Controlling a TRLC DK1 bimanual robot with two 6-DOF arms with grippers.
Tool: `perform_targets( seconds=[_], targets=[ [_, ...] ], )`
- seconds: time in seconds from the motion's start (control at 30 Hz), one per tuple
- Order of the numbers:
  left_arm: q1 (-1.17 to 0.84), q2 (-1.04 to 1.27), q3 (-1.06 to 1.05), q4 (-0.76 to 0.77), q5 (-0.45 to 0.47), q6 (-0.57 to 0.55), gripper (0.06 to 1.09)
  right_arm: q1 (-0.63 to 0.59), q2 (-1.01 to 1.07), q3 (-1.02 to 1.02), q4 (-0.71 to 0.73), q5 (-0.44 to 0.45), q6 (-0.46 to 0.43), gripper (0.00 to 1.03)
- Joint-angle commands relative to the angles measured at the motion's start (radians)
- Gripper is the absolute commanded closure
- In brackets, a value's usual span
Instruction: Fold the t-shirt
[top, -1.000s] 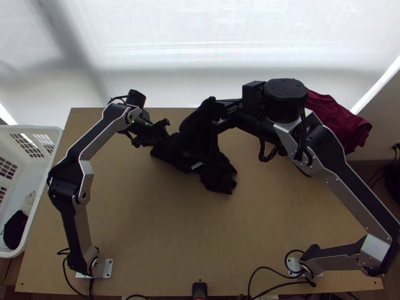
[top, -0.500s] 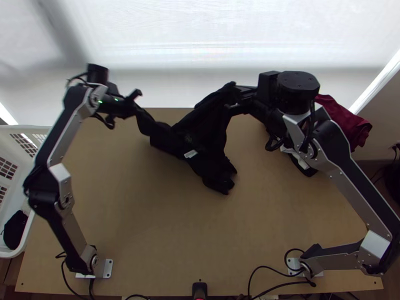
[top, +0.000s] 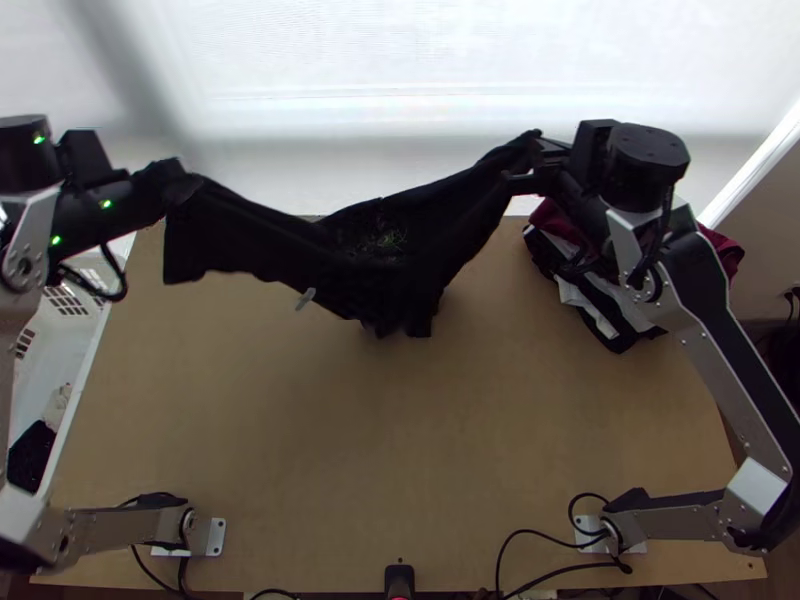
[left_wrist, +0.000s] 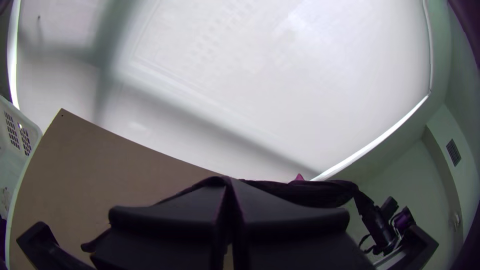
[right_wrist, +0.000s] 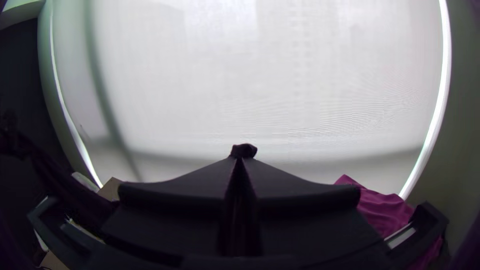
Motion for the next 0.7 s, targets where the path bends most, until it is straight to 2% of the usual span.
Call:
perform_targets(
  seconds=[0.0,0.13,0.3,0.47,0.67],
  targets=[
    [0.006,-0.107,-0.079,-0.001,-0.008,0.02,1.05,-0.026,-0.077,-0.039,0.048,0.035,-0.017,1.0],
    [0.043,-0.196,-0.186,-0.001,-0.008,0.049,1.05,-0.059,-0.118,-0.085,0.086,0.049,-0.02,1.0],
    [0.026,-0.288,-0.447,0.011,-0.02,0.075,1.05,-0.083,-0.155,-0.187,0.087,0.049,-0.023,1.0],
    [-0.098,-0.309,-0.685,-0.001,-0.065,0.086,1.05,-0.085,-0.192,-0.29,0.089,0.049,-0.027,1.0],
    [-0.288,-0.4,-0.849,-0.029,-0.08,0.147,1.05,-0.112,-0.229,-0.348,0.086,0.049,-0.028,1.0]
  ],
)
